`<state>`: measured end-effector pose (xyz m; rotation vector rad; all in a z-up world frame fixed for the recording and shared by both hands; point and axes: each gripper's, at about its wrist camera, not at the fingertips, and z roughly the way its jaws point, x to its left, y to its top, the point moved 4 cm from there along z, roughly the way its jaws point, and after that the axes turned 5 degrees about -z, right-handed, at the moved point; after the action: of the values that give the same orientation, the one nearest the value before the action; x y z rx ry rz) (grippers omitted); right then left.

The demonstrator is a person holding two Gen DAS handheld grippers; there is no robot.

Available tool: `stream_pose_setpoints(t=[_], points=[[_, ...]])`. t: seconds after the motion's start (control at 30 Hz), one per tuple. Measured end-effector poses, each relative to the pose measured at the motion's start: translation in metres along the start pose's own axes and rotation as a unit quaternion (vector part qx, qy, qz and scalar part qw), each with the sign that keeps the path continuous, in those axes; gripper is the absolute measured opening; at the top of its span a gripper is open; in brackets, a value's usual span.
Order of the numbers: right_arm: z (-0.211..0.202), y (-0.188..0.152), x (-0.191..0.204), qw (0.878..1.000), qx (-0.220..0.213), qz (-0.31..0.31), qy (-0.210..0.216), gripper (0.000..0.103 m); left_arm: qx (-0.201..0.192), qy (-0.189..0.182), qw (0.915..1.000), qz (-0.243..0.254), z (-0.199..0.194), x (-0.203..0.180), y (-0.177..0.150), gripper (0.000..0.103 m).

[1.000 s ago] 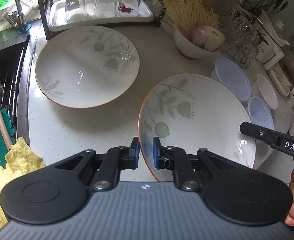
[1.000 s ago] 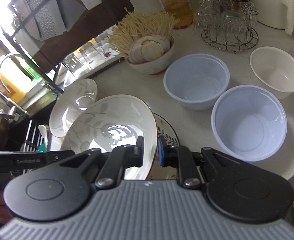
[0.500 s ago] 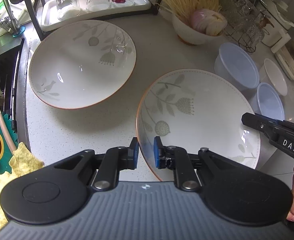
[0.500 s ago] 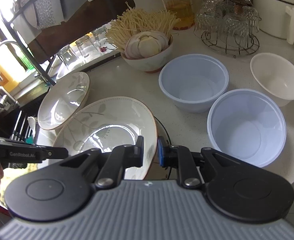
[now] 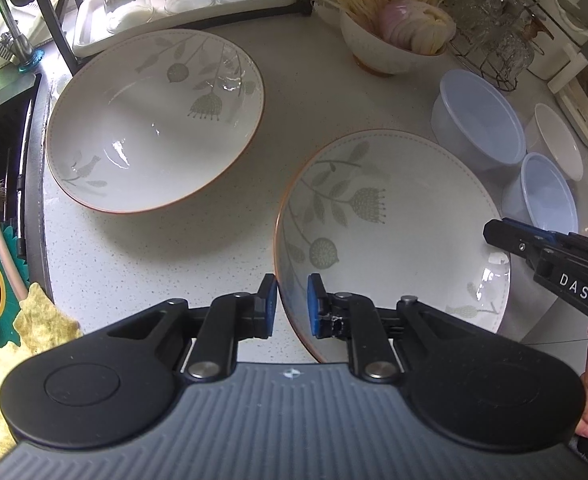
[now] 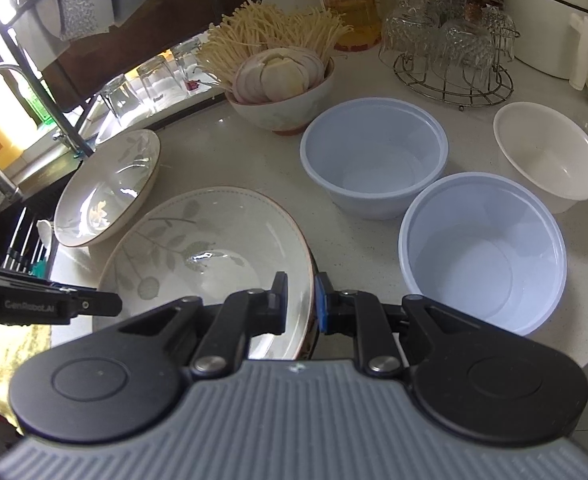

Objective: Organize plates and bowls
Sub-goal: 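Lift the held plate with both grippers and carry it over the floral plate, then lower the leaf plate onto the floral plate and open both grippers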

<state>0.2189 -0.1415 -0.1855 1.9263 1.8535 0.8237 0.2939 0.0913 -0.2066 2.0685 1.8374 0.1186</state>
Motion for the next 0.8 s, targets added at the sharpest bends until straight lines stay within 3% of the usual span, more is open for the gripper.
stream_pose_setpoints(t=[0.37, 0.8], points=[[-0.001, 0.004, -0.006, 1.000, 0.003, 0.022, 0.018, 0.019, -0.016, -0.008, 0.9995, -0.027, -0.014, 0.004, -0.002, 0.019], [-0.037, 0.030, 0.004, 0.998, -0.034, 0.009, 0.059, 0.020, -0.091, -0.022, 0.9932, -0.069, -0.071, 0.002, 0.002, 0.019]])
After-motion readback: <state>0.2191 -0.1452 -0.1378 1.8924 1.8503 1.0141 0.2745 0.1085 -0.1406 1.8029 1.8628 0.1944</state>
